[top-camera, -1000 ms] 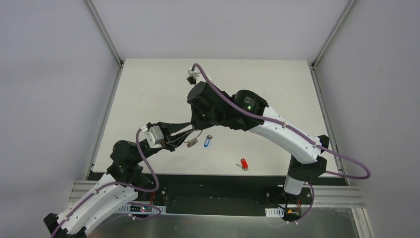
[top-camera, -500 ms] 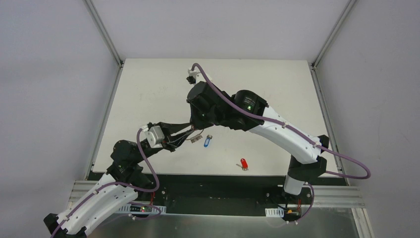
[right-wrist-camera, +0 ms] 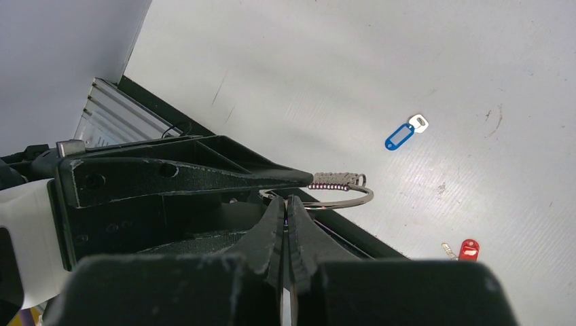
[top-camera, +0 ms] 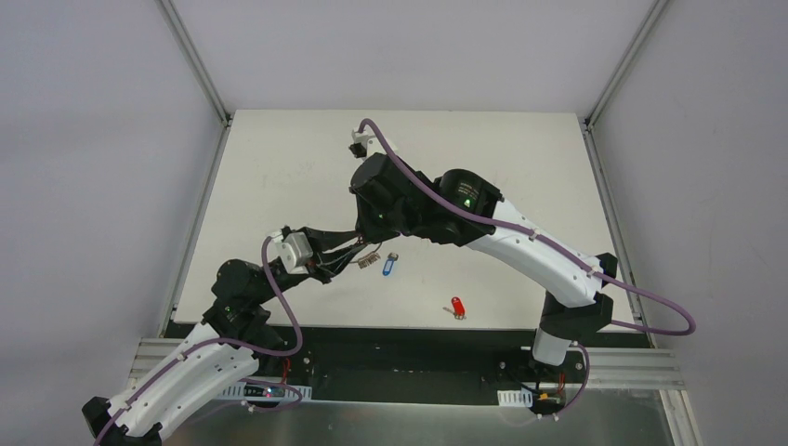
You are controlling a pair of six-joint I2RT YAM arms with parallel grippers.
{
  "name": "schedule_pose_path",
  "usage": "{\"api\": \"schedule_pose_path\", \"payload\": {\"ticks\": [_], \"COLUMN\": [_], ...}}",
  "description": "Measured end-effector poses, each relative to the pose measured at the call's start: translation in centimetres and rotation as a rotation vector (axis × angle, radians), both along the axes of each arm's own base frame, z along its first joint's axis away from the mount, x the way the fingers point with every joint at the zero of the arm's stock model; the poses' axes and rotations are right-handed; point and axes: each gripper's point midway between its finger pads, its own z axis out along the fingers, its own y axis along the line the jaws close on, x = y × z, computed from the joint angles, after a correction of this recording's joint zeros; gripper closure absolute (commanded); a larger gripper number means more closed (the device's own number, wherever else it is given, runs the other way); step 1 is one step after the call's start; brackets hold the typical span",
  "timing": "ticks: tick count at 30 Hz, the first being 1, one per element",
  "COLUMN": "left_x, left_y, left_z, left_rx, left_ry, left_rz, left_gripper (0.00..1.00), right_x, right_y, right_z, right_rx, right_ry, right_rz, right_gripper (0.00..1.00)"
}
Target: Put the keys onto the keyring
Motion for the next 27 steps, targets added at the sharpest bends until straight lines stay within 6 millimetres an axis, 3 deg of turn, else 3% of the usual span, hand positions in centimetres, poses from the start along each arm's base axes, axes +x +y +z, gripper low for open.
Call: {"api": "schedule_pose_path", "payload": {"ticks": [20,24,27], "left_x": [-0.66,-0.65,-0.66], "left_y": [0.27,0.24,0.23], "left_z": [0.88,0.79,0.74], "left_rx": [-0.027,-0.028,-0.029], "left_ry": [-0.023,-0.024,-0.021], "left_rz": [-0.014,-0.015,-0.016], "left_gripper": [0.74,0.82,0.94], "right_x": [0.03,-0.06,-0.14], "right_y": [0.07,0.11,0.14], "right_z": [0.06,0.07,0.06], "right_rx": [0.004,0.004,0.004], "right_ry": [-0.001,-0.002,-0.001], "right_rz": [0.0,0.002,0.004], "right_gripper": [1.0,1.0,1.0]}}
